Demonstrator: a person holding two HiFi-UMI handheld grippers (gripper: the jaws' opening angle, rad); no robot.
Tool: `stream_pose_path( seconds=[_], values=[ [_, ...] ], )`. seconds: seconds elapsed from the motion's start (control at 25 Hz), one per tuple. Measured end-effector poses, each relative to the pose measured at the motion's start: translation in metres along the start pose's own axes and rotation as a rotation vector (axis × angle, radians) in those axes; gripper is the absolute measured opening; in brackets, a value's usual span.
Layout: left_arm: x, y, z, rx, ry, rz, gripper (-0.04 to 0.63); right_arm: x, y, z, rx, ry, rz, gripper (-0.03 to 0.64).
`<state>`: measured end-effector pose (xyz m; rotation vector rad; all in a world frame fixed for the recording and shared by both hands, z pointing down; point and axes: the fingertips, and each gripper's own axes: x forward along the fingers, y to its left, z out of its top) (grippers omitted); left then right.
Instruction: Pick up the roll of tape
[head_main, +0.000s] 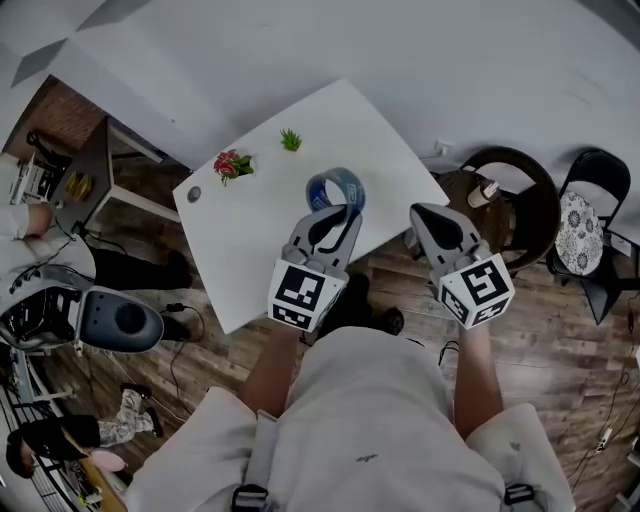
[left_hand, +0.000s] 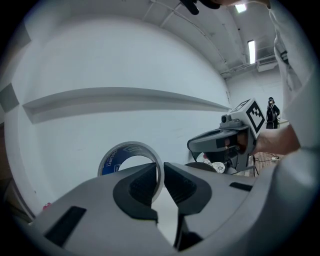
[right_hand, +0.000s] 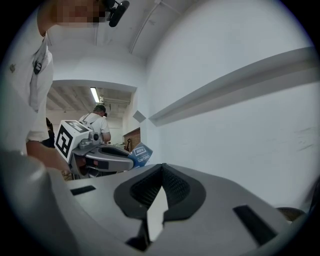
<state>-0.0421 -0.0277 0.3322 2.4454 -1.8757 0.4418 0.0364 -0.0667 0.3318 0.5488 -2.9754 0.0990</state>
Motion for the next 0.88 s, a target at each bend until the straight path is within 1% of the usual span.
stream_pose_path(
  seconds=[0.4, 0.6, 0.88],
  values=[
    [-0.0024, -0.0073, 0.0004, 0.010, 0.000, -0.007, 0.058, -0.0039, 0.0036, -0.0023, 0.010, -0.010, -0.001, 0.005],
    [-0.0010, -0.0047, -0.0031, 0.007, 0.023, -0.002, 0.058, -0.0024, 0.0041, -0.0024, 0.015, -0.007, 0.003, 0.005],
    [0.0026, -0.0059, -0.0046, -0.002, 0.010, -0.010, 0.058, -0.0025, 0.0013, -0.0074, 0.023, 0.003, 0.007, 0.005]
  ],
)
